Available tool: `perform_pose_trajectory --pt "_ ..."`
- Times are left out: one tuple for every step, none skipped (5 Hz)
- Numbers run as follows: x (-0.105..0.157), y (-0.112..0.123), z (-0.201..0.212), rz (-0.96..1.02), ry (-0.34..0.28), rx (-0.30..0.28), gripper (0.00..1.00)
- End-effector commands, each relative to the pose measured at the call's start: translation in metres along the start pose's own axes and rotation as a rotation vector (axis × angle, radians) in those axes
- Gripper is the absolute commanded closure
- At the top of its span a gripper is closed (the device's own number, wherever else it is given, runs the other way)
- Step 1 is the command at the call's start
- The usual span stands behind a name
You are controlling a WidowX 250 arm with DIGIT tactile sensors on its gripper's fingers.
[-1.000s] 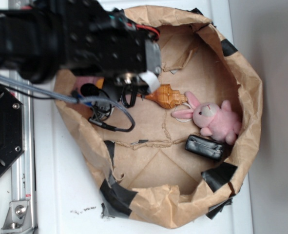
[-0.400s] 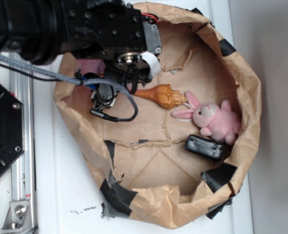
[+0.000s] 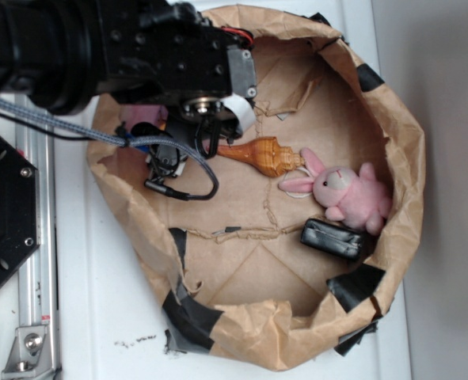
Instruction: Grab the yellow duck.
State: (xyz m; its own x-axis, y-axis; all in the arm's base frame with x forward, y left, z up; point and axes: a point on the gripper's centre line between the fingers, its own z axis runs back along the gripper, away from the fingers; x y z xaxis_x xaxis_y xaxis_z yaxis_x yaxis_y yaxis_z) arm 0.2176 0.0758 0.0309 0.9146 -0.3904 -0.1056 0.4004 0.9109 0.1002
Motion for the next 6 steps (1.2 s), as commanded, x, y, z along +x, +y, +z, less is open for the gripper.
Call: perform_pose_trajectory --pt "-0.005 0.006 0.009 0.011 -0.024 0.034 0.00" --pt "-0.009 0.009 0.011 0.026 -0.031 0.032 0.00" --pt "-0.005 0.013 -0.003 0.036 0.000 0.022 0.00" --pt "0.005 -0.003 -0.011 -0.006 0.043 0.034 0.00" --pt "0.014 -0.021 -0.019 -0.064 0.043 -0.004 0.00" --pt "0.018 -0.042 -0.008 -0.120 0.002 -0.016 0.00"
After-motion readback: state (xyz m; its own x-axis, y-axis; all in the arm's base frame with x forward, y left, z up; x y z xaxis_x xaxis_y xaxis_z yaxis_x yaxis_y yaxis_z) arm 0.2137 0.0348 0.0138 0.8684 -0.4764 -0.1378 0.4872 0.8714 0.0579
